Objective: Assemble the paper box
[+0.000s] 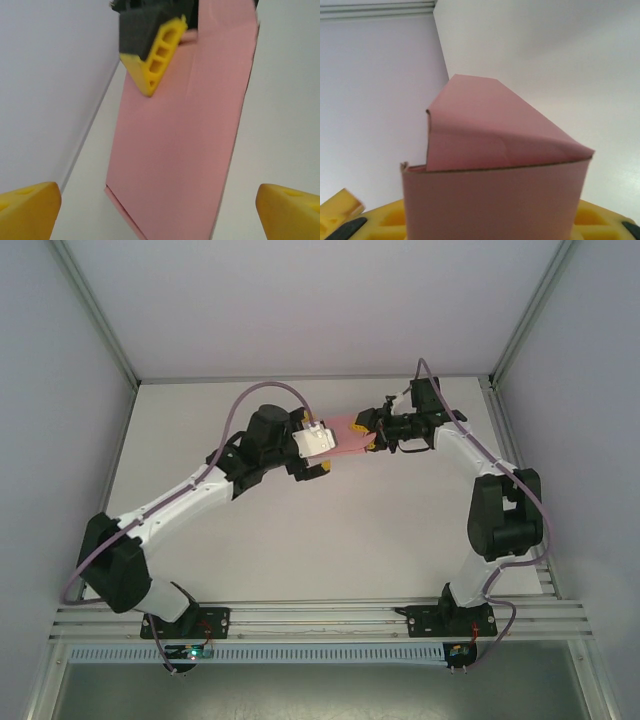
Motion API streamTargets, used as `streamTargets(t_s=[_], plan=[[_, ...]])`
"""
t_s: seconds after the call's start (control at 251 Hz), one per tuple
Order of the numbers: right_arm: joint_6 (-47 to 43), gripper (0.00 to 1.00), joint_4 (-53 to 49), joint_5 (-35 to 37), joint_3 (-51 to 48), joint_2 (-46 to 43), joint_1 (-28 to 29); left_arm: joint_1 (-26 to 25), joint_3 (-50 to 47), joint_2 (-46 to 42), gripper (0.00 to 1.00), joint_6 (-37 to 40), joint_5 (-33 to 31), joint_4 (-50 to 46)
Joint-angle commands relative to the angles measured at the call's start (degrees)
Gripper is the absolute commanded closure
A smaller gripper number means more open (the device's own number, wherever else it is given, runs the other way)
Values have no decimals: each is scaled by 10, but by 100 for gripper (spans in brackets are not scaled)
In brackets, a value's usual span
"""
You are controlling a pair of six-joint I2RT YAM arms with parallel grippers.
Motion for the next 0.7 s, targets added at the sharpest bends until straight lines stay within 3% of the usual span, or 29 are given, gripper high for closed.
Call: streamTargets(t_s=[0.0, 0.14, 0.263, 0.539, 0.694], plan=[[86, 76, -6, -38, -1, 11, -4, -7, 5, 27, 0, 85, -20, 17], [146, 79, 16, -49, -1, 12, -8, -8, -2, 42, 0, 115, -17, 38], [183, 77, 30, -71, -4, 17, -10, -7, -2, 63, 0, 119, -71, 83], [129, 75, -53, -79, 17, 26, -13, -7, 22, 119, 23, 105, -144, 152], [108, 72, -69, -67, 13, 23, -21, -7, 19, 93, 40, 69, -95, 135]])
